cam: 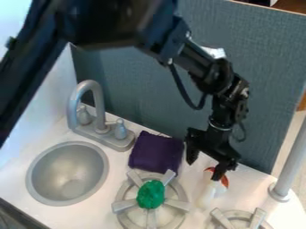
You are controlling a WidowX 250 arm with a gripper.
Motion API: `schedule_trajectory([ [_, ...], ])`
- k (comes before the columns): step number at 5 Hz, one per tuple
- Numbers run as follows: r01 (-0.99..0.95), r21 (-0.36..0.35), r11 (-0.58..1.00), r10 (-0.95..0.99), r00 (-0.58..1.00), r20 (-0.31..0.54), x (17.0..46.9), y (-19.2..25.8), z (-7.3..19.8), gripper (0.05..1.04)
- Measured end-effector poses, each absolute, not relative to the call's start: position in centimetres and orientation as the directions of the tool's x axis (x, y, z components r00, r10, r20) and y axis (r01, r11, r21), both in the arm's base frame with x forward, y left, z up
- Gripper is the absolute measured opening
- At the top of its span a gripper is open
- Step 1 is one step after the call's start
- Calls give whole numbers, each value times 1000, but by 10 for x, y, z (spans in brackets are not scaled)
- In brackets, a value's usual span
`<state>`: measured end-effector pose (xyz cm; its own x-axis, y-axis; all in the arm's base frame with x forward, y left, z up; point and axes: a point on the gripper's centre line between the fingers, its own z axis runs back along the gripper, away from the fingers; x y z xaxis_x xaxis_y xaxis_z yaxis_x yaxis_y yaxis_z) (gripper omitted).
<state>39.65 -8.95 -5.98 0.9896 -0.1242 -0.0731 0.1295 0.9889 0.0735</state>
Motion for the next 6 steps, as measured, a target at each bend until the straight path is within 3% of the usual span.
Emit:
schedule_trajectory([
  [1, 135, 57, 989, -129, 986, -104, 398, -93, -75, 1001],
  [3, 155, -71, 985, -162, 981, -104, 407, -116, -79, 1001],
  [4, 139, -80, 987, -149, 980, -135, 410, -119, -95, 950],
  [5, 118, -61, 991, -126, 983, -130, 417, -116, -101, 747],
  [6, 100, -57, 993, -107, 986, -130, 419, -117, -102, 653],
])
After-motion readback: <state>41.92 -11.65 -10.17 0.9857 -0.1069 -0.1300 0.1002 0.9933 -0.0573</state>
